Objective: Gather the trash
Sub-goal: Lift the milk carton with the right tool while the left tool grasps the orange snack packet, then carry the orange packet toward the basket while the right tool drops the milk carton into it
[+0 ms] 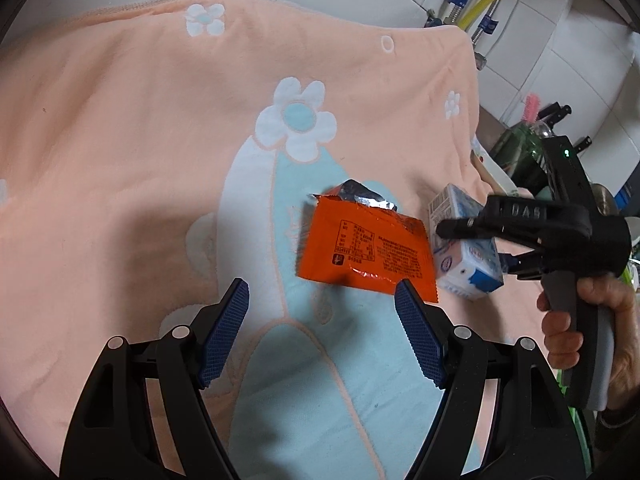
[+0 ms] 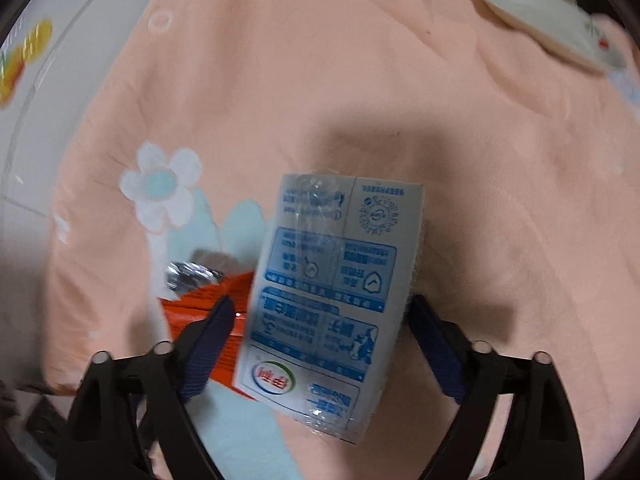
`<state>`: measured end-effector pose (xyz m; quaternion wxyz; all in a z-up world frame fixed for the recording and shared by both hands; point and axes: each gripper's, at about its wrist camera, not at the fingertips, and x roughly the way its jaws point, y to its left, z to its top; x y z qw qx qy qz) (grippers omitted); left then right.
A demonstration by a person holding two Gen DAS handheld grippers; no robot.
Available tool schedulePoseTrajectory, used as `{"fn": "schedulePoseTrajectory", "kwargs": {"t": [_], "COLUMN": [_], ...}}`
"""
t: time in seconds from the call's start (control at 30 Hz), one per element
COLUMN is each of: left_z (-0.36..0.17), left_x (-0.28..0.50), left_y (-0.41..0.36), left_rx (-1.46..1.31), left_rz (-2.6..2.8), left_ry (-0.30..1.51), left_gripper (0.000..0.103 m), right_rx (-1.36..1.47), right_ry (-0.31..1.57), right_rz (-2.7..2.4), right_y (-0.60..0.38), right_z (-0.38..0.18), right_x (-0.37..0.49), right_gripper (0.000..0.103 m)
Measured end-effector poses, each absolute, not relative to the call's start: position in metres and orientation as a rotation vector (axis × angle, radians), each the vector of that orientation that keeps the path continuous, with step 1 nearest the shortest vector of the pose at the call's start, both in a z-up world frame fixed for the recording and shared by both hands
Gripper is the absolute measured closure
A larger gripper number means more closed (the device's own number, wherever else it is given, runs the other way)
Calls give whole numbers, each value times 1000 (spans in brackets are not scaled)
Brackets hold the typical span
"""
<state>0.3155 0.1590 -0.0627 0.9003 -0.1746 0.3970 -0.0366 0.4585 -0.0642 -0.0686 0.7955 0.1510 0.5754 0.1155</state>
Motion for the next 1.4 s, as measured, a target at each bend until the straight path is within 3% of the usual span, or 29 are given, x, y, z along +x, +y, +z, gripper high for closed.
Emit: {"fn": "schedulePoseTrajectory", "kwargs": {"t": [0.73,0.83,0.9,1.0,1.2,1.4], "left_z": [-80,-81,-82,-80,-68,-43], "left_x": [388,388,386,378,354,313], "left_y": [139,131,126,122,116,99], "left_rx": [-309,-287,-277,-278,-298,-283], "left_rz": [-122,-139,-155,-157,-159,-196], "left_ry": [905,905,902,883,838,778], "left_gripper": [30,48,67,78,89,90], "right_rx": [324,344,357,356,338,353], "right_ry": [1108,1097,1093,1075,1019,974], "right_rz": [476,496,508,508,480,450], "right_y": [-155,-174,-185,-201,-222,-250], "right_z": [-26,-28,-31,-29,-23,-18], "right_x": [365,347,336,320,295,262], "right_gripper": [29,29,29,29,29,29]}}
